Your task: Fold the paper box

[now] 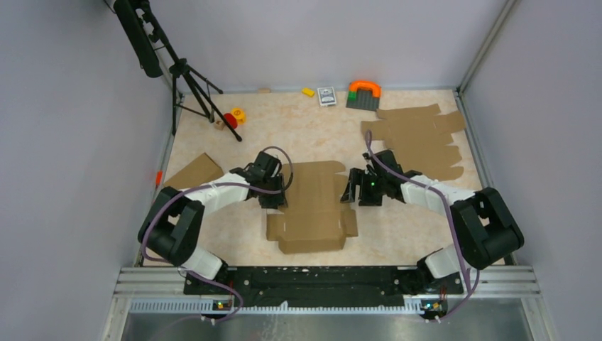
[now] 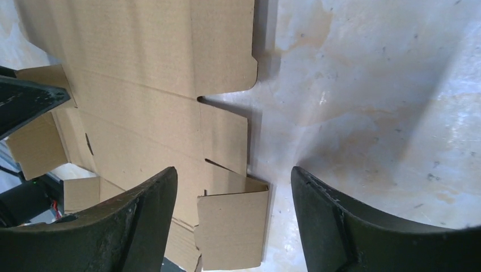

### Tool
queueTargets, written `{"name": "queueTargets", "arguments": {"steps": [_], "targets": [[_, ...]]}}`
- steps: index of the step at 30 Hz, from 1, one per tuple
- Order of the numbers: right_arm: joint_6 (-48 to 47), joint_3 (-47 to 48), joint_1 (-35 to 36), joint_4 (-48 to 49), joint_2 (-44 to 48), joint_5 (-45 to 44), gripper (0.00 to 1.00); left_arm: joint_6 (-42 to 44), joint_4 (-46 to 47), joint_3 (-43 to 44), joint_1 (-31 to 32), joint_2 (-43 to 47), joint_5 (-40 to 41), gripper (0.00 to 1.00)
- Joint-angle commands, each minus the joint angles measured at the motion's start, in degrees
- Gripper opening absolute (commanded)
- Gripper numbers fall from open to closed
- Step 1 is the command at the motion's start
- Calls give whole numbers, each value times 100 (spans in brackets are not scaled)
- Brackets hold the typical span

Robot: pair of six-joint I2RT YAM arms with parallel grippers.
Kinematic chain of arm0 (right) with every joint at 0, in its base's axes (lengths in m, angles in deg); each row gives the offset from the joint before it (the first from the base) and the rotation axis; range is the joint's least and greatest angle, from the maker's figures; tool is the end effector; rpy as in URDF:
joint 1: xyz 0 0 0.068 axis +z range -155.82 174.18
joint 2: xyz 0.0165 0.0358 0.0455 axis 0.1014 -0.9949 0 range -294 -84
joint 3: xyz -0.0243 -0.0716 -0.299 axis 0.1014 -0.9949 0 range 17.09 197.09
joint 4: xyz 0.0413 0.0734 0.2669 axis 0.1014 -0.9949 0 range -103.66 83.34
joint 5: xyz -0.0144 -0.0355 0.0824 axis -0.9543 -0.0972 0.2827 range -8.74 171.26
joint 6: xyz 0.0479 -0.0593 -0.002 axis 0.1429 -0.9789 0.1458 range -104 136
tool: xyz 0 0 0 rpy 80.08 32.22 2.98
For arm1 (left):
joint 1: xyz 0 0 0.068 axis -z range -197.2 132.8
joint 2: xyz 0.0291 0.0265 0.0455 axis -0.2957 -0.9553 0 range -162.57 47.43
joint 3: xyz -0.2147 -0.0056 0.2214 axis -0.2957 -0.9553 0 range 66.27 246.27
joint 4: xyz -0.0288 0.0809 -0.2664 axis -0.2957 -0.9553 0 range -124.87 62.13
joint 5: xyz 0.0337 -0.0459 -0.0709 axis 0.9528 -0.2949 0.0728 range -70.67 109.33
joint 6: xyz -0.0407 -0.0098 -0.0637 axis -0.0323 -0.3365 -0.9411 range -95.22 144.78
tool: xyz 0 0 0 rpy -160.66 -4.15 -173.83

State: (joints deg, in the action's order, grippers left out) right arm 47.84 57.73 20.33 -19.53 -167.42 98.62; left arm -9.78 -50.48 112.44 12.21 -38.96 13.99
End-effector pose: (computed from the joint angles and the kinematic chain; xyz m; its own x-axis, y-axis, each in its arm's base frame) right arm 0.2581 0.1484 0.1646 -0.9312 0.1036 -0.3495 -0.0950 0.8567 0.5069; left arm 0.2626 -0.1550 0.1654 -0.9366 -0.1206 -0.3291 -0.0066 0.9449 -0.3274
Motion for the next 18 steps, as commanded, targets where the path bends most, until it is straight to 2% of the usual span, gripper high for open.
{"name": "queueTargets", "arguments": {"steps": [1, 4, 9, 11, 18], "targets": [[190, -108, 92, 479, -75, 254, 72, -28, 339, -108, 25, -310, -304, 39], [246, -166, 92, 572, -70, 286, 71, -64, 506, -165, 30, -431, -446, 30], [321, -250, 84, 664, -67, 321, 65, -179, 657, -241, 25, -258, -265, 0], [361, -290, 71, 690, 48, 247, 66, -182, 622, -209, 27, -188, -187, 0], [192, -412, -227, 622, 777, 140, 84, -141, 836, -455, 20, 646, -80, 0]]}}
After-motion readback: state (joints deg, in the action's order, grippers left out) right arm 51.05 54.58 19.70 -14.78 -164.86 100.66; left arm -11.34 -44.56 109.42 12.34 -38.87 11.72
